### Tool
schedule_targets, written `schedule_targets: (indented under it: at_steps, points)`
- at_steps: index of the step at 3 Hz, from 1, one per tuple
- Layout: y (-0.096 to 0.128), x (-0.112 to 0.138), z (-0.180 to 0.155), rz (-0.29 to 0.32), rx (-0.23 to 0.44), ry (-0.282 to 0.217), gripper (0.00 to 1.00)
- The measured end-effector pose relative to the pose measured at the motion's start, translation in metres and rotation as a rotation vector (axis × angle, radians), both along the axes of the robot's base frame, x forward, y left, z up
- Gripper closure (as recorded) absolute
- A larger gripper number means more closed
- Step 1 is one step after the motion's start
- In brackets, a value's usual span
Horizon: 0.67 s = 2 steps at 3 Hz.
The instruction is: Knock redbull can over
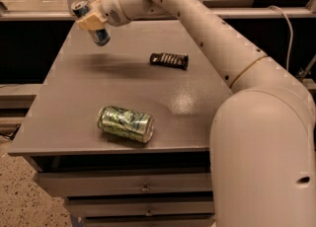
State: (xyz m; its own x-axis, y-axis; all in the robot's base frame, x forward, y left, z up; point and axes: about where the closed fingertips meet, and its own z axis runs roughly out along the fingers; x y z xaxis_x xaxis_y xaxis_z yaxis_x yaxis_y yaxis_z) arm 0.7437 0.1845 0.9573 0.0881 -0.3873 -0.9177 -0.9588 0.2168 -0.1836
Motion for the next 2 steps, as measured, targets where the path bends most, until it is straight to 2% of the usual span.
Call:
schedule_targets:
  at_steps: [1,2]
  points:
    - [-0.058,-0.021,0.001,0.006,-0.150,0.036,1.00]
    - [-0.089,-0.051,-0.006,0.048,-0.288,0.095,1.00]
